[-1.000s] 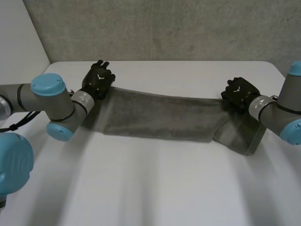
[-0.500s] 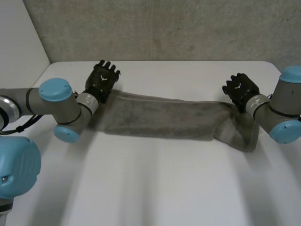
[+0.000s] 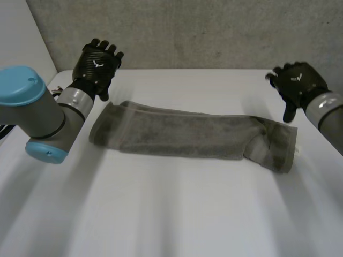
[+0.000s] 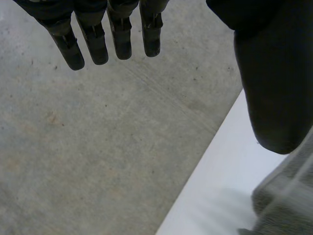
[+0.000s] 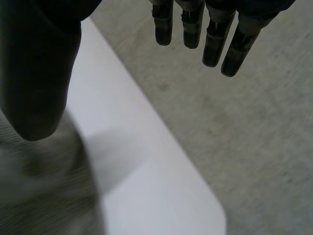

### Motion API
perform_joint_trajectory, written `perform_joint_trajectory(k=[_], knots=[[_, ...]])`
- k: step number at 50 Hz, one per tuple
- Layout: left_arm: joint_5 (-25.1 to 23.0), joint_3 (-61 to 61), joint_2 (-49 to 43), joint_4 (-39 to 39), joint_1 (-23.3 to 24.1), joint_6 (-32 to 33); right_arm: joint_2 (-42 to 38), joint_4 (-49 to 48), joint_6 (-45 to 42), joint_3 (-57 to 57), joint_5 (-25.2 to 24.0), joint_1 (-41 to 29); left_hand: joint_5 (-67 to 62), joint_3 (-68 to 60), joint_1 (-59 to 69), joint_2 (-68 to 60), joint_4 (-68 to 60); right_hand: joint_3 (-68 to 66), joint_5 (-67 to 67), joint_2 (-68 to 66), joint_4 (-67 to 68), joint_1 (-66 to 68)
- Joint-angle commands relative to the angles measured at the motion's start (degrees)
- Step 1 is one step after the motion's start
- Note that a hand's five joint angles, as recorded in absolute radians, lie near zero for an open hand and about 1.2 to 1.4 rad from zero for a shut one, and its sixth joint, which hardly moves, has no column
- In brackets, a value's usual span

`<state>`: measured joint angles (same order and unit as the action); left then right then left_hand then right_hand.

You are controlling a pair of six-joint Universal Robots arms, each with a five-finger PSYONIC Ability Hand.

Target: Fold the towel.

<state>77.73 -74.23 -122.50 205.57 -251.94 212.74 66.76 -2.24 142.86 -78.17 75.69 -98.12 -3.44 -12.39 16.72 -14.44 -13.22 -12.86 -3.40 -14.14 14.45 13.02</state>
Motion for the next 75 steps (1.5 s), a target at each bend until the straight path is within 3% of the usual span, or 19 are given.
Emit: perform_joint_trajectory(k=[1, 13, 32, 38, 39, 40, 42, 44, 48, 54, 64, 70, 75], knots=[[-0.1, -4.6, 2.3, -0.5, -1.0, -4.1, 2.8, 5.3, -0.4, -7.0, -0.5, 1.4, -1.3, 2.4, -2.0, -0.3, 3.2, 2.9, 3.4, 4.1, -4.4, -3.0], [-0.6, -11.5, 3.3, -2.3, -3.7, -4.1, 4.1, 5.7, -0.2, -16.0, -4.5, 5.7, -3.2, 2.4, -0.1, -2.2, 3.2, 2.9, -0.2, 0.5, -4.4, 0.6], [-0.6, -9.6, -4.8, -2.2, -5.6, -3.8, -2.9, -0.4, -0.1, -17.6, -4.2, 5.4, -3.3, 2.4, 0.1, -2.3, 3.2, 2.9, -18.6, -17.8, -4.4, 18.9], [-0.5, -9.7, -4.9, -2.1, -5.7, -3.8, -4.6, -0.5, -0.1, -17.4, -4.1, 5.3, -3.2, 2.4, -0.1, -2.2, 3.2, 2.9, -32.5, -31.8, -4.4, 32.9], [-0.6, -9.7, -4.9, -2.1, -5.7, -3.9, -4.8, -0.5, -0.2, -17.4, -4.1, 5.3, -3.2, 2.4, -0.1, -2.2, 3.2, 2.9, -40.7, -39.9, -4.4, 41.1], [-0.6, -9.7, -4.9, -2.1, -5.7, -3.9, -4.8, -0.5, -0.2, -17.4, -4.1, 5.3, -3.2, 2.4, -0.1, -2.2, 3.2, 2.9, -40.8, -40.0, -4.4, 41.1], [-0.6, -9.8, -4.8, -2.2, -5.7, -3.9, -4.8, -0.3, -0.3, -17.4, -4.1, 5.8, -3.2, 2.4, -0.1, -2.2, 3.2, 2.9, -61.5, -60.8, -4.4, 61.9], [-0.5, -9.9, -4.8, -2.2, -5.7, -3.9, -4.8, -0.2, -0.3, -17.4, -4.1, 5.8, -3.2, 2.4, -0.1, -2.2, 3.2, 2.9, -66.6, -65.8, -4.4, 66.9], [-0.6, -10.1, -4.8, -2.2, -5.7, -3.9, -3.7, -0.1, -1.0, -17.6, -4.0, 6.4, -3.2, 2.4, -0.1, -2.2, 3.2, 2.9, -66.6, -65.9, -4.4, 67.0], [-0.6, -10.3, -4.8, -2.2, -5.7, -3.9, -0.1, 0.3, -5.4, -18.9, -4.8, 13.1, -3.2, 2.4, -0.1, -2.2, 3.2, 2.9, -66.6, -65.9, -4.4, 67.0], [-0.5, -10.7, -4.3, -2.3, -6.6, -3.9, 0.6, 0.2, -23.4, -17.6, -5.1, 27.0, -3.2, 2.4, -0.1, -2.2, 3.2, 2.9, -66.6, -65.9, -4.4, 67.0], [-0.5, -10.8, -4.3, -2.3, -6.6, -3.9, 0.4, 0.3, -25.8, -12.7, -6.3, 30.4, -3.0, 2.4, -0.3, -2.0, 3.2, 2.9, -66.6, -65.9, -4.4, 67.0], [-0.4, -10.9, -4.1, -2.3, -6.5, -3.9, 0.6, 1.4, -22.5, -4.1, -6.8, 29.9, -3.0, 2.4, -0.3, -2.0, 3.2, 2.9, -66.6, -65.9, -4.4, 67.0]])
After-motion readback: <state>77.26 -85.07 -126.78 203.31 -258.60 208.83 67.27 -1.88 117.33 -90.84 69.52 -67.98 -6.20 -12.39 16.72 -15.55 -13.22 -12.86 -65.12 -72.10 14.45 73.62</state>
